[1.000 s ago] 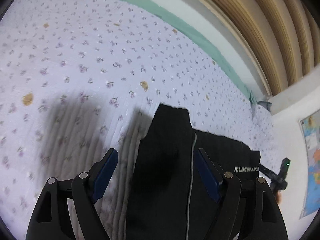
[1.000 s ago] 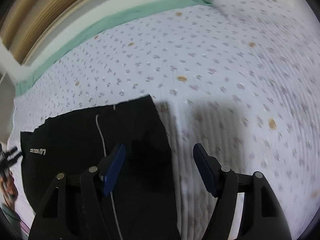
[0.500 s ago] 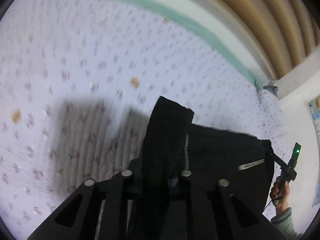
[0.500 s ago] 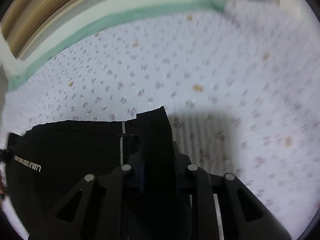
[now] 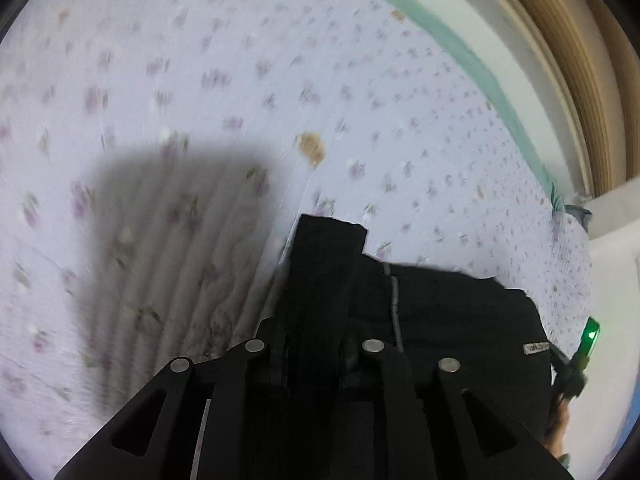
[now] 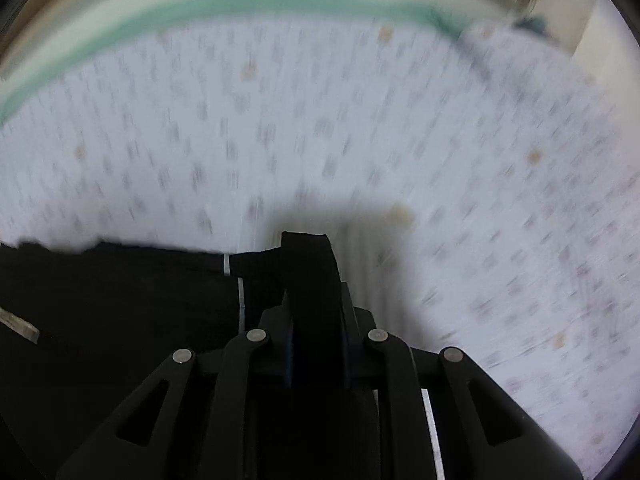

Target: Fold large clothes

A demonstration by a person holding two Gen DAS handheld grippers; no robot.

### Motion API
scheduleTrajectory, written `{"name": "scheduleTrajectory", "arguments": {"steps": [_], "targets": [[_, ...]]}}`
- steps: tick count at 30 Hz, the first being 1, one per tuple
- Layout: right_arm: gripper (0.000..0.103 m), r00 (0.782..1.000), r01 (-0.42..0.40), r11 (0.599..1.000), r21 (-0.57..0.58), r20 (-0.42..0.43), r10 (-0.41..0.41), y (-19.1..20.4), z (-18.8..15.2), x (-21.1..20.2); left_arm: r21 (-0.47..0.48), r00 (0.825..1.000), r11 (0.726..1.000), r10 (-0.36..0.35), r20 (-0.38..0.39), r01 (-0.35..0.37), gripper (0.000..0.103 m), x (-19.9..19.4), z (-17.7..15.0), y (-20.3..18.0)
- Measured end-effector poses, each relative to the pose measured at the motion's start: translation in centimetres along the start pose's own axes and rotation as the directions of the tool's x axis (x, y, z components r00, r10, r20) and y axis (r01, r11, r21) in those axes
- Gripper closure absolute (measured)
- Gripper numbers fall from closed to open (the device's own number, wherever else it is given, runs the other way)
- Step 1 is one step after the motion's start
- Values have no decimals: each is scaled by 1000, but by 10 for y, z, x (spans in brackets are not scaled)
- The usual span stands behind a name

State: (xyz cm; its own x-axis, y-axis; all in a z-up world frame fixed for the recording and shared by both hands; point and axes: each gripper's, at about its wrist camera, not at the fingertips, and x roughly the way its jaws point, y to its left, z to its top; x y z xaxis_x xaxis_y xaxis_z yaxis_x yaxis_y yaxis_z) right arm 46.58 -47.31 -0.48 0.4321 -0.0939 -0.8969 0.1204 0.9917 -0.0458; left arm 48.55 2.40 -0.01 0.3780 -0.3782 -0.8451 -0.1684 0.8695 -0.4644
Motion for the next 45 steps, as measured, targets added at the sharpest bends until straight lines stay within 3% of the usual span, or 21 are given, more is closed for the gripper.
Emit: {"name": "scheduleTrajectory", "arguments": {"steps": [2,4,6,8,10,12,14,18,21,23,26,28,29,31,35,36,40,43,45], "targets": [[83,1000,9,1000,-13,9,-9,1,0,-2,19,1000,1000,-1,1,1,83,-3,0,-3],[75,1000,5,1000,-9,16,-5,-2,1,-6,72,1000,997,17,22,-18,73,-13,-1,-6],[67,999,-7,1000,20,32,6,-11,0,-19,101,998,994,45,48,-49,57,-32,-1,-5],[61,997,-28,998,57,76,23,-23,-1,-42,95,998,995,10,57,-15,47,-54,-1,3],[51,990,-52,996,76,135,42,-33,-8,-73,75,999,997,-32,37,29,47,-77,-2,14],[43,980,-64,996,64,190,51,-39,-19,-108,85,997,996,-32,70,26,47,-106,-9,19],[42,976,-74,997,37,208,64,-35,-30,-135,107,995,994,-31,95,21,47,-127,-19,16],[42,977,-126,991,-33,167,130,-8,-59,-170,221,988,971,-113,103,88,47,-155,-64,-24],[42,970,-230,970,-76,62,235,28,-87,-171,307,989,945,-133,58,109,47,-146,-107,-62],[42,976,-215,968,-129,-7,216,57,-106,-164,335,991,935,-130,19,116,46,-129,-127,-79],[43,981,-193,964,-181,-50,187,90,-130,-146,352,997,933,-63,-50,76,47,-85,-151,-89],[43,982,-176,970,-170,-97,161,99,-137,-124,380,998,925,16,-65,9,47,-51,-162,-88],[43,980,-181,968,-173,-117,162,102,-137,-115,396,995,918,57,-83,-19,46,-33,-164,-86],[43,980,-176,964,-198,-124,153,105,-135,-106,394,994,918,71,-84,-32,45,-24,-160,-87],[42,971,-201,959,-198,-171,168,100,-126,-108,364,995,931,46,-83,-13,48,-44,-152,-94],[48,969,-210,958,-194,-174,177,97,-122,-113,366,997,931,23,-73,6,48,-57,-151,-97],[50,969,-249,947,-203,-53,243,94,-88,-153,425,998,904,-64,17,51,46,-94,-136,-133],[51,967,-253,951,-179,-18,254,100,-58,-145,431,995,898,-96,-10,91,46,-78,-118,-153],[50,969,-248,956,-159,-62,241,107,-46,-117,434,997,899,-34,-73,63,46,-42,-113,-150]]}}
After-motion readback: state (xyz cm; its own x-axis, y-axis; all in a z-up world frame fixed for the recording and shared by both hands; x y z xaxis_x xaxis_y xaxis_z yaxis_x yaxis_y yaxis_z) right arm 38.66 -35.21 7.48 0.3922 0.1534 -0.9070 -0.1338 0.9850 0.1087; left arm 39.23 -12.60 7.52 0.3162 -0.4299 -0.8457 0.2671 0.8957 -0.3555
